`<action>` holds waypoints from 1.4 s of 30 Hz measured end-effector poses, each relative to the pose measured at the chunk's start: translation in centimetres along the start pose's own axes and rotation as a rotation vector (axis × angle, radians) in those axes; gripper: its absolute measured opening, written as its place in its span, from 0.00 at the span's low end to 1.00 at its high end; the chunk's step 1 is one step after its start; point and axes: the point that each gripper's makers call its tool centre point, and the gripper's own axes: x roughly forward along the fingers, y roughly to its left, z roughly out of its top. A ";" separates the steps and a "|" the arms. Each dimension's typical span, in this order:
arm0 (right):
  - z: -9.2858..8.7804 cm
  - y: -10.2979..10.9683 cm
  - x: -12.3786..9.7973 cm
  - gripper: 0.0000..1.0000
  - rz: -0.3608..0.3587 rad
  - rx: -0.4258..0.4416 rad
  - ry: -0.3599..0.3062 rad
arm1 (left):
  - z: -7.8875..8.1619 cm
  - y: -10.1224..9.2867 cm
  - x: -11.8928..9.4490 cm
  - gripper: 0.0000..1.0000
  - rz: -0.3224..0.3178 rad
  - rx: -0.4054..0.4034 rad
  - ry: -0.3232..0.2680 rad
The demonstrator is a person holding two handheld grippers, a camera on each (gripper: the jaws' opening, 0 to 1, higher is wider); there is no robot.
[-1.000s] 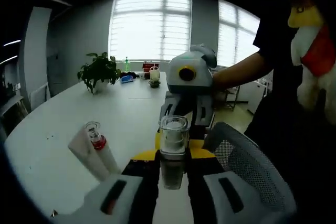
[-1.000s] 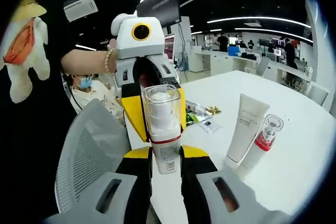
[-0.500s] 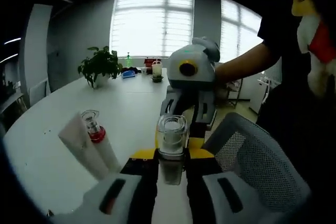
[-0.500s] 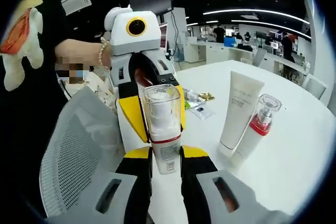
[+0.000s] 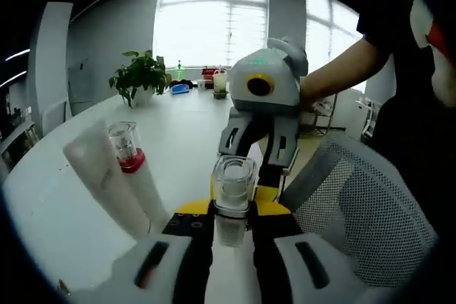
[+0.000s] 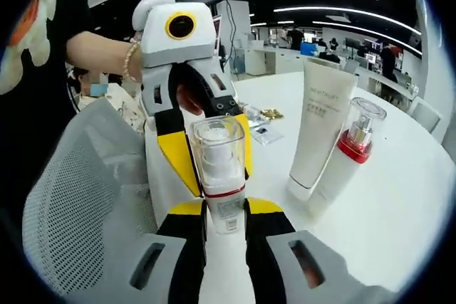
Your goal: Arrange the skincare products in the storage area until every visible bottle or jar stands upright without overlapping.
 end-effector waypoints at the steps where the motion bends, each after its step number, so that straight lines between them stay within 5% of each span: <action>1: -0.2 -0.1 0.1 0.20 0.001 -0.003 0.004 | -0.2 0.1 0.1 0.16 0.003 -0.004 -0.001; 18: -3.2 -1.9 1.2 0.20 0.014 -0.003 0.047 | -2.4 1.3 2.4 0.16 0.076 -0.020 0.039; 42: -3.2 -6.2 1.4 0.20 0.060 -0.038 0.052 | -1.6 5.3 4.0 0.17 0.141 -0.088 -0.009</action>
